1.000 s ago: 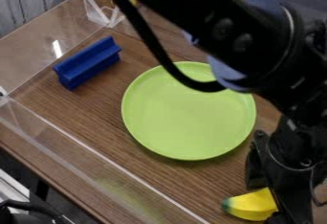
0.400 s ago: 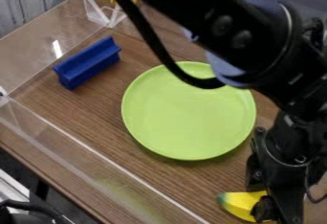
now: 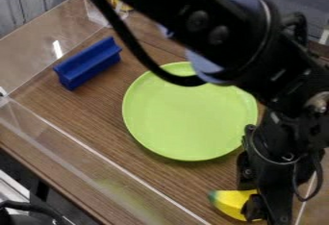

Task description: Put the banana in the green plate

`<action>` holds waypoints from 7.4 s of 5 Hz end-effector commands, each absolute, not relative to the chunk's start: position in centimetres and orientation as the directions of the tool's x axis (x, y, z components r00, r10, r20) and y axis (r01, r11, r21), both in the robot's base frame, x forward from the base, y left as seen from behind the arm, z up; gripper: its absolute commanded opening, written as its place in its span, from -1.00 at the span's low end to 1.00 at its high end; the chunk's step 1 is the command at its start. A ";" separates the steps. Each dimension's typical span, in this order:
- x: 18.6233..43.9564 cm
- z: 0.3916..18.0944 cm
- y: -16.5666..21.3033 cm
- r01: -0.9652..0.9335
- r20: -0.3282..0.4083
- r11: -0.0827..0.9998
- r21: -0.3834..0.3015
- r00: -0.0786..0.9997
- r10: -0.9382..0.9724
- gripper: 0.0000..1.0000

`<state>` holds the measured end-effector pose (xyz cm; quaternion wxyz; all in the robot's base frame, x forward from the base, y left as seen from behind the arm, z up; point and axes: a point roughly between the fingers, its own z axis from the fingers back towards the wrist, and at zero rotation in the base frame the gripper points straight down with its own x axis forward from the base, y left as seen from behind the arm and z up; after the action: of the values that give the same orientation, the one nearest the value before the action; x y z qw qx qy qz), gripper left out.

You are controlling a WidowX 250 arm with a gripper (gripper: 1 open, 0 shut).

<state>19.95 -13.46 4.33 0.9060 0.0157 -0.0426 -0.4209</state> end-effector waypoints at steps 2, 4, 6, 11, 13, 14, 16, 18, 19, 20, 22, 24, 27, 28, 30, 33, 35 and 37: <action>20.0 4.7 -13.2 0.746 0.101 0.661 0.081 0.653 -0.750 -1.00; 20.1 4.8 -11.9 0.740 0.090 0.668 0.078 0.662 -0.744 -1.00; 20.1 3.4 -11.6 0.730 0.089 0.679 0.072 0.674 -0.734 -1.00; 19.4 3.9 -12.6 0.653 0.072 0.755 0.062 0.751 -0.656 -1.00; 19.0 4.2 -11.3 0.561 0.056 0.825 0.062 0.824 -0.565 -1.00; 19.0 3.9 -9.6 0.507 0.051 0.859 0.063 0.858 -0.511 -1.00; 20.8 4.2 -8.3 0.463 0.043 0.884 0.063 0.884 -0.466 -1.00; 23.1 4.2 -8.3 0.539 0.043 0.840 0.069 0.839 -0.542 1.00; 23.2 4.1 -8.1 0.605 0.047 0.793 0.072 0.792 -0.608 -1.00; 23.7 3.0 -7.3 0.630 0.051 0.773 0.074 0.772 -0.634 -1.00; 24.7 1.3 -6.5 0.679 0.057 0.730 0.078 0.728 -0.683 -1.00; 25.1 1.0 -6.8 0.706 0.081 0.704 0.073 0.699 -0.710 -1.00; 24.5 2.2 -5.8 0.680 0.109 0.732 0.046 0.725 -0.680 -1.00; 24.0 2.7 -5.5 0.685 0.118 0.728 0.033 0.720 -0.684 -1.00; 23.7 3.6 -5.0 0.706 0.136 0.708 0.012 0.700 -0.701 -1.00; 23.8 4.1 -6.9 0.624 0.153 0.781 -0.010 0.773 -0.615 -1.00; 23.4 2.7 -6.3 0.585 0.161 0.811 -0.024 0.803 -0.574 -1.00; 23.8 2.6 -5.4 0.559 0.157 0.829 -0.034 0.822 -0.548 -1.00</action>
<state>23.71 -5.69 2.57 0.9524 -0.0419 -0.0688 -0.2939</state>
